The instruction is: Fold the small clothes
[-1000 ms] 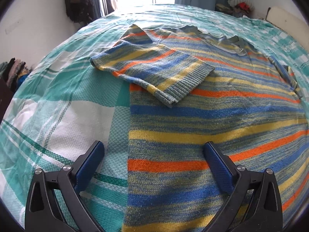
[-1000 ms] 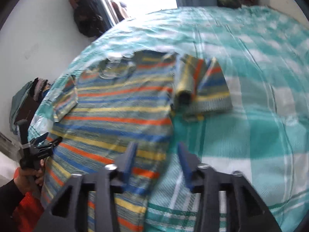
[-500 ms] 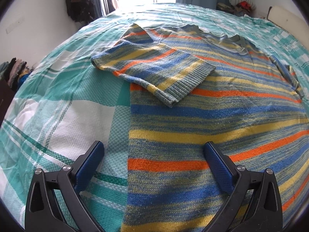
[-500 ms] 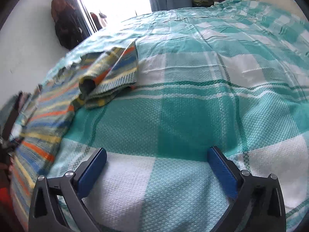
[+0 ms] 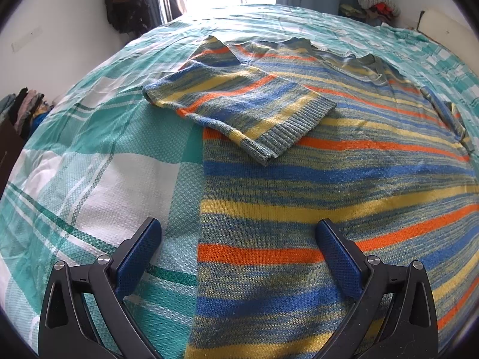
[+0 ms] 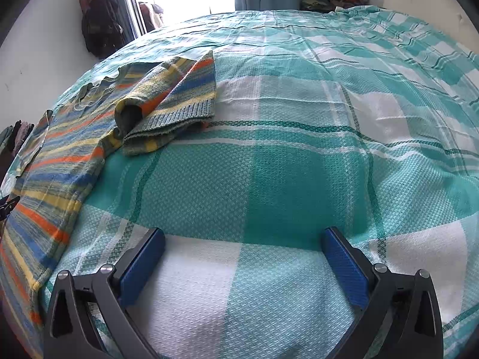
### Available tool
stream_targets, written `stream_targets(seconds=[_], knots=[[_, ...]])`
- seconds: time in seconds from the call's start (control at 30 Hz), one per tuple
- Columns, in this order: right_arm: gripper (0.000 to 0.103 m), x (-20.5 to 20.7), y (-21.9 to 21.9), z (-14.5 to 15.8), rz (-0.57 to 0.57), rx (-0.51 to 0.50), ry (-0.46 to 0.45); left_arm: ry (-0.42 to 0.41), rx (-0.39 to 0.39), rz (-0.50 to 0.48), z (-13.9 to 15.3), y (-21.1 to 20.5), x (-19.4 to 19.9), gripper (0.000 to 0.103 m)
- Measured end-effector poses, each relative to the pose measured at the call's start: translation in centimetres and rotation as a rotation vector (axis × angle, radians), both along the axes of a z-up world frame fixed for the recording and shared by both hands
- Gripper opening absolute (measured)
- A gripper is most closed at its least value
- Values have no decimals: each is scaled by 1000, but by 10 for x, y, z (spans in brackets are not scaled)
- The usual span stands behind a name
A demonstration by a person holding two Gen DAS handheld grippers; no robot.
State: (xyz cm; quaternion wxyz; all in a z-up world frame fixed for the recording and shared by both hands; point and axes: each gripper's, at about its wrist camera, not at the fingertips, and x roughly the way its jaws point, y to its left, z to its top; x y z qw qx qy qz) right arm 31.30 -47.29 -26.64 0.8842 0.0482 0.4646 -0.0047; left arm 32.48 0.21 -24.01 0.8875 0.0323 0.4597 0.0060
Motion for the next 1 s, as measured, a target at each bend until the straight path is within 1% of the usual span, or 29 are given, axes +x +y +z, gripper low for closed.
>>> stream_targets(seconds=[0.2,0.47,1.0], knots=[[103,-2,1,1,1,-2,1,14,-11,6,0,2,2,103],[103,-2,1,0,2,-3,3,-5,-44,5,-1,6,0,103],[103,-2,1,1,2,-3,3,-22,-47,8,-1,6,-3,103]])
